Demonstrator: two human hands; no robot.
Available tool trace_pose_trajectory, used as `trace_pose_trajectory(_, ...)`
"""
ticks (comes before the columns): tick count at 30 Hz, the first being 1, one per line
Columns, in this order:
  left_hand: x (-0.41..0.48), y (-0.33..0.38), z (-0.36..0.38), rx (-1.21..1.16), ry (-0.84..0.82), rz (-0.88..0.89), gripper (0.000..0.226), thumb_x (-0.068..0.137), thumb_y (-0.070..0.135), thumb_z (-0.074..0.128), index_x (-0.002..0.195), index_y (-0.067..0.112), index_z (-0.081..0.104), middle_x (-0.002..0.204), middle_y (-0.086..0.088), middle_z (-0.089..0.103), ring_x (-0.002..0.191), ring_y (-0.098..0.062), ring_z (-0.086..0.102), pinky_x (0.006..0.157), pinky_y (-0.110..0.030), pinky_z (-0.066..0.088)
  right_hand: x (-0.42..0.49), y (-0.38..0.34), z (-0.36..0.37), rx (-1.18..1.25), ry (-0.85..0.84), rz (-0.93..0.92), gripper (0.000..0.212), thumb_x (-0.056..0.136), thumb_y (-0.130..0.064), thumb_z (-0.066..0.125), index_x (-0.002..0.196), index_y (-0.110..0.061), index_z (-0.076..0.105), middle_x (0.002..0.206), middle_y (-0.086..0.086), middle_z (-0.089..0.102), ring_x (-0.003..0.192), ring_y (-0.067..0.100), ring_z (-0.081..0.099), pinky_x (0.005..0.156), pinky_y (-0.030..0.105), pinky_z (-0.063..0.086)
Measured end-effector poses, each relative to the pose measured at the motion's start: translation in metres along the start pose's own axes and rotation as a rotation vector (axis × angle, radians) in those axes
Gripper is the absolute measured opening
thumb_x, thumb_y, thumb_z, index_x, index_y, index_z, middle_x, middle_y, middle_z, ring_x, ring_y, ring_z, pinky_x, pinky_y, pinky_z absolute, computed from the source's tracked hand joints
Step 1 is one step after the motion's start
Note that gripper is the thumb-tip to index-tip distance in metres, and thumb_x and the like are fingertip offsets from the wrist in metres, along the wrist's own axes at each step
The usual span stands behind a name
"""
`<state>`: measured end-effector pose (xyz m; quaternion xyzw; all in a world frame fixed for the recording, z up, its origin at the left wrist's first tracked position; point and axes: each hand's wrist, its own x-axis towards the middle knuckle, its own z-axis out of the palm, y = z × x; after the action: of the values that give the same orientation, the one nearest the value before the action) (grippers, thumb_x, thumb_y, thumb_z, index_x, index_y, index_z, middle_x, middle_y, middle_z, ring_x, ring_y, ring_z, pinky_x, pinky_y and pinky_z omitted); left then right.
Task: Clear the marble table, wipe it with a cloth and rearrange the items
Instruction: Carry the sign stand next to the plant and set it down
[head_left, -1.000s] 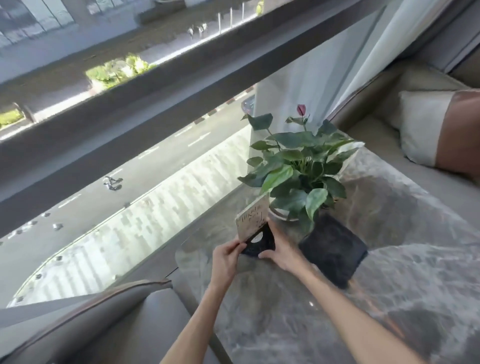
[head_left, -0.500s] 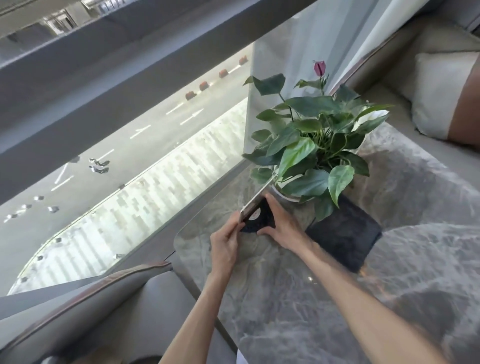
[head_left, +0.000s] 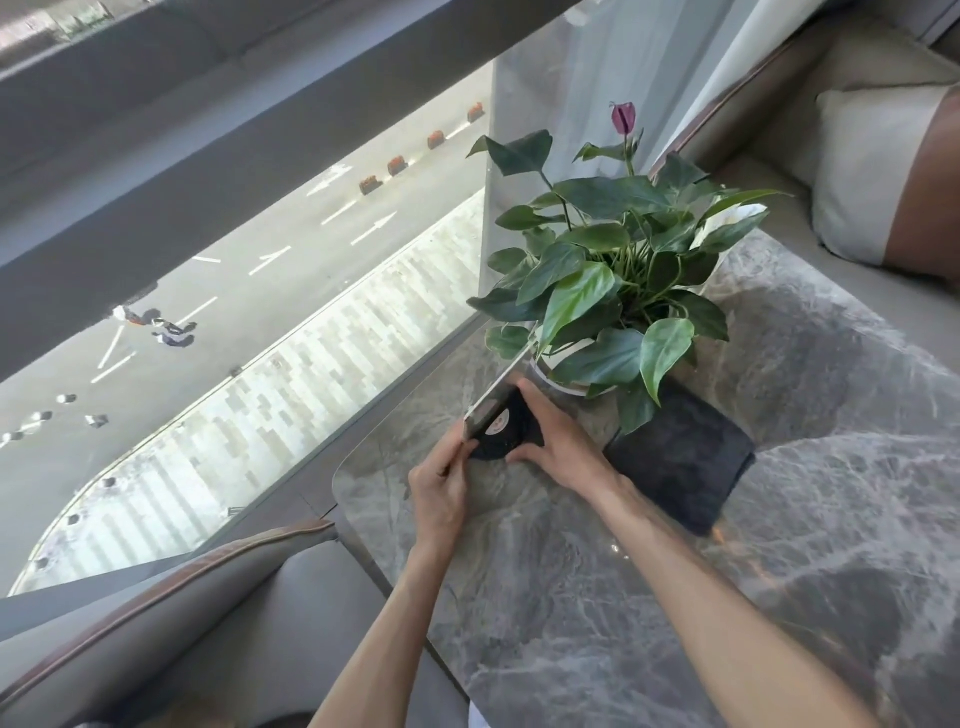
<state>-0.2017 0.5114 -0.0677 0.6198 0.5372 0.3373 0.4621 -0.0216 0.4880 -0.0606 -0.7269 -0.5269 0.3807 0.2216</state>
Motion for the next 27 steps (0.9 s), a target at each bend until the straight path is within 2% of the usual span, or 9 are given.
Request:
trace_pose_trajectory(4, 0.002, -0.004, -0.001, -0.008, -0.017, 0.006, 0.02, 0.093, 0.004, 0.062, 0.109, 0.007, 0.074, 0.106, -0.004, 0.077, 0.094, -0.002, 0.069, 0.08, -0.016, 0.05, 0.0, 0.001, 0.0, 0.01, -0.005, -0.003, 0.101, 0.072, -0.02, 0.083, 0.152, -0.017, 0.022, 0.156, 0.002, 0.034, 0.144, 0.013, 0.03, 0.115, 0.026, 0.028)
trace_pose_trajectory(7, 0.003, -0.008, -0.002, -0.002, -0.039, 0.018, 0.019, 0.093, 0.006, 0.063, 0.108, 0.006, 0.074, 0.105, -0.005, 0.077, 0.093, -0.006, 0.069, 0.08, -0.021, 0.053, 0.001, 0.001, -0.001, 0.018, -0.007, -0.009, 0.102, 0.071, -0.02, 0.084, 0.152, -0.019, 0.022, 0.156, 0.0, 0.034, 0.143, 0.013, 0.03, 0.116, 0.029, 0.03)
trace_pose_trajectory(9, 0.004, -0.01, -0.002, 0.027, -0.034, 0.035, 0.014, 0.093, 0.005, 0.063, 0.101, 0.001, 0.073, 0.097, -0.014, 0.076, 0.085, -0.013, 0.07, 0.072, -0.019, 0.05, 0.002, 0.001, -0.002, 0.023, -0.009, -0.005, 0.102, 0.07, -0.02, 0.084, 0.152, -0.02, 0.023, 0.155, -0.001, 0.035, 0.143, 0.012, 0.031, 0.115, 0.028, 0.03)
trace_pose_trajectory(13, 0.003, -0.008, -0.001, 0.074, -0.025, 0.057, 0.009, 0.092, 0.001, 0.063, 0.091, -0.003, 0.071, 0.083, -0.007, 0.073, 0.078, 0.017, 0.053, 0.07, -0.009, 0.041, 0.004, 0.006, -0.001, 0.026, -0.008, -0.01, 0.1, 0.071, -0.019, 0.083, 0.152, -0.02, 0.024, 0.155, -0.001, 0.035, 0.143, 0.009, 0.029, 0.114, 0.02, 0.025)
trace_pose_trajectory(15, 0.003, -0.007, -0.001, 0.068, -0.017, 0.066, 0.009, 0.091, -0.001, 0.063, 0.088, -0.006, 0.069, 0.078, -0.016, 0.071, 0.075, 0.021, 0.05, 0.069, -0.004, 0.039, 0.005, 0.007, -0.001, 0.023, -0.005, -0.013, 0.1, 0.07, -0.02, 0.083, 0.152, -0.019, 0.025, 0.155, -0.001, 0.036, 0.143, 0.01, 0.029, 0.114, 0.021, 0.025)
trace_pose_trajectory(17, 0.003, -0.007, 0.0, 0.052, -0.016, 0.066, 0.009, 0.091, -0.001, 0.063, 0.087, -0.006, 0.068, 0.075, -0.015, 0.069, 0.072, 0.021, 0.049, 0.067, -0.003, 0.037, 0.005, 0.007, 0.0, 0.017, -0.001, -0.012, 0.099, 0.071, -0.019, 0.083, 0.151, -0.019, 0.026, 0.154, 0.0, 0.037, 0.142, 0.011, 0.031, 0.114, 0.022, 0.027)
trace_pose_trajectory(21, 0.003, -0.011, -0.002, 0.063, -0.062, 0.043, 0.007, 0.092, 0.006, 0.064, 0.087, 0.006, 0.069, 0.072, 0.004, 0.067, 0.069, 0.014, 0.051, 0.064, -0.01, 0.04, 0.004, 0.005, 0.001, 0.002, -0.007, -0.007, 0.098, 0.071, -0.016, 0.083, 0.15, -0.023, 0.024, 0.151, -0.001, 0.041, 0.139, 0.012, 0.036, 0.111, 0.028, 0.035)
trace_pose_trajectory(25, 0.001, -0.003, -0.007, 0.034, -0.136, 0.053, 0.019, 0.095, 0.011, 0.061, 0.111, 0.014, 0.071, 0.103, 0.007, 0.075, 0.091, 0.007, 0.062, 0.078, -0.014, 0.048, 0.002, -0.001, 0.001, -0.045, -0.02, 0.037, 0.098, 0.071, -0.017, 0.083, 0.146, -0.03, 0.021, 0.143, -0.001, 0.049, 0.133, 0.017, 0.045, 0.104, 0.037, 0.044)
trace_pose_trajectory(27, -0.001, 0.004, -0.009, 0.031, -0.17, 0.044, 0.023, 0.097, 0.013, 0.059, 0.116, 0.02, 0.069, 0.109, 0.008, 0.073, 0.099, 0.0, 0.065, 0.085, -0.021, 0.051, -0.001, -0.007, 0.0, -0.071, -0.032, 0.078, 0.098, 0.071, -0.017, 0.083, 0.143, -0.035, 0.019, 0.139, 0.0, 0.053, 0.127, 0.021, 0.052, 0.1, 0.041, 0.048)
